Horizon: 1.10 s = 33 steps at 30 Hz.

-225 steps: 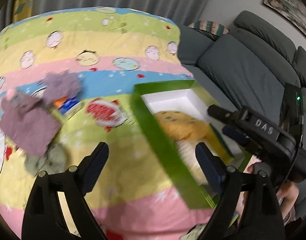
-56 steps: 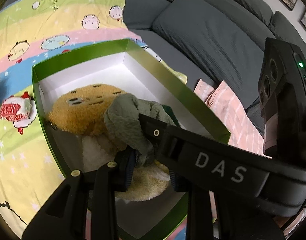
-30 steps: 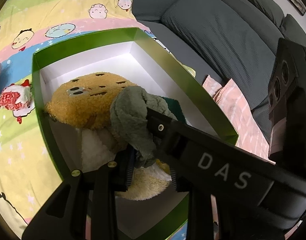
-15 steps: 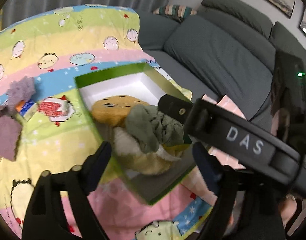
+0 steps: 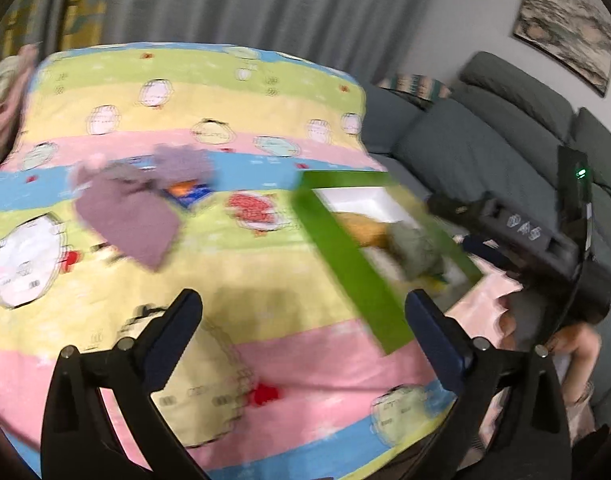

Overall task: Organize soft objects
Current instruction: 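Open the right gripper and move it back over the purple towel, then grasp the purple towel with the right gripper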

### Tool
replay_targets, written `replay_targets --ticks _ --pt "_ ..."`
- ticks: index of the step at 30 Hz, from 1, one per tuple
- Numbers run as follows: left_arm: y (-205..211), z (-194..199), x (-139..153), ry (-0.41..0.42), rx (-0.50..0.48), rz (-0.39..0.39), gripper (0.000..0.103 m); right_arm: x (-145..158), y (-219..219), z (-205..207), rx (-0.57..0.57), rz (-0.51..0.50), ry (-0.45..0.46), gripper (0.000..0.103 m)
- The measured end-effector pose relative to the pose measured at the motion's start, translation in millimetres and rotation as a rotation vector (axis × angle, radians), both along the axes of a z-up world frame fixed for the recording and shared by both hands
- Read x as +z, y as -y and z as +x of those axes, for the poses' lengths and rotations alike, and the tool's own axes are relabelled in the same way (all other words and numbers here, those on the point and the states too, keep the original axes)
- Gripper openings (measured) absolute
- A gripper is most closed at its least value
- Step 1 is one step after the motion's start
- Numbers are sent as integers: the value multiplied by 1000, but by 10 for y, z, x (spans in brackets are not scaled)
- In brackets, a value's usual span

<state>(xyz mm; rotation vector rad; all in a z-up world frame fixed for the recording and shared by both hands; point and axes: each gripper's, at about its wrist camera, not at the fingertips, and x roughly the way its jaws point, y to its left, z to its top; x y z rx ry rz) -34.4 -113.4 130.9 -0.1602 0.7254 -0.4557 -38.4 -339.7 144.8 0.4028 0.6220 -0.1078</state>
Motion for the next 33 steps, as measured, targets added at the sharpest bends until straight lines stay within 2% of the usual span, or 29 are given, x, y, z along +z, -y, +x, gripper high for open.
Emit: replay_targets --ticks 4,6,11,15,17,19,23,26,28,31,33 --pt "-583 -34 -216 22 140 48 101 -25 -243 51 43 -22 -14 96" --pt "-843 -7 -368 6 202 78 101 -50 -400 99 70 -42 -25 96" --pt "-1418 116 -683 -98 351 12 101 -160 -756 232 144 -38 -50 96" --pt "-1647 149 -710 -116 409 -14 101 -320 -1121 402 216 -11 -87 96" --pt "-1756 158 -735 -150 457 -22 101 -385 -1277 476 253 20 -103 96" --pt "-1839 155 -751 -174 467 -37 101 -466 -1448 592 295 69 -116 96" --pt "-1948 121 -724 -173 514 -32 101 -593 -1862 882 349 59 -175 96" --pt "-2000 114 -703 -174 514 -29 101 -672 -2105 1141 380 115 -205 96" --pt "-2048 109 -703 -174 520 -29 101 -762 -2266 1366 367 135 -238 96" --pt "-2105 94 -693 -179 524 -34 101 -873 -2437 1653 316 88 -260 96" --pt "-2131 90 -680 -179 517 -41 101 -953 -2490 1804 296 91 -269 96"
